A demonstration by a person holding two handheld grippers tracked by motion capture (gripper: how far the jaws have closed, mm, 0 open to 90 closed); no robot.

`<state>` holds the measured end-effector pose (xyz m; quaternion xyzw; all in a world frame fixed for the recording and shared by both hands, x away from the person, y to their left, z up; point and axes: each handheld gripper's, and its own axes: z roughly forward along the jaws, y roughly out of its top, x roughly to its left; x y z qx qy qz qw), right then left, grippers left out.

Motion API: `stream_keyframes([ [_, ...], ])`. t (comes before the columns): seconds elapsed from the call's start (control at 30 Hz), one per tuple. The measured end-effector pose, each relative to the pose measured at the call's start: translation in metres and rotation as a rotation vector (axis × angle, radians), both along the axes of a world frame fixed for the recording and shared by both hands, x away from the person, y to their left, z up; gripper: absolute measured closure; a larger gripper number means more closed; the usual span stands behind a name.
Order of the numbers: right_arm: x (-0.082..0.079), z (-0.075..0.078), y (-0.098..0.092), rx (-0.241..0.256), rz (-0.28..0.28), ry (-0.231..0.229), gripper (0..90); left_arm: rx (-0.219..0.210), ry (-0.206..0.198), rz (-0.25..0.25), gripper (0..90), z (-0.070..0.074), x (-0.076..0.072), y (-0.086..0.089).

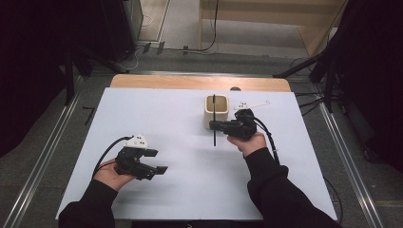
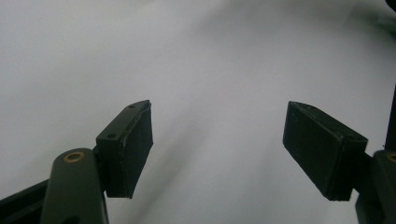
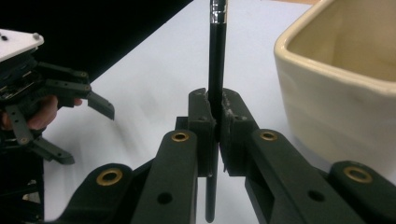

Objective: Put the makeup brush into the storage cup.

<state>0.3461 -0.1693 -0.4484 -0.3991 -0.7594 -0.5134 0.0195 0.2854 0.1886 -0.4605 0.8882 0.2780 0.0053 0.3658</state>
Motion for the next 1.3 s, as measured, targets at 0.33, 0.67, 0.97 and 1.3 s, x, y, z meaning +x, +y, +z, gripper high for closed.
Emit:
stream_keyframes([
  [0.33, 0.011, 0.01, 0.003, 0.005, -0.013, -0.006, 85.9, -0.001, -0.001, -0.004, 25.5, 0.0, 0.0, -0.001],
  [0.67, 0.021, 0.028, -0.002, -0.012, -0.032, -0.04, 85.9, -0.003, 0.002, -0.001, 25.5, 0.0, 0.0, -0.001],
  [0.97, 0.029, 0.045, -0.003, -0.02, -0.045, -0.065, 85.9, -0.01, 0.001, -0.007, 25.5, 0.0, 0.0, -0.002],
  [1.3, 0.037, 0.063, -0.002, -0.038, -0.083, -0.117, 85.9, -0.016, 0.0, -0.006, 25.5, 0.0, 0.0, -0.001],
])
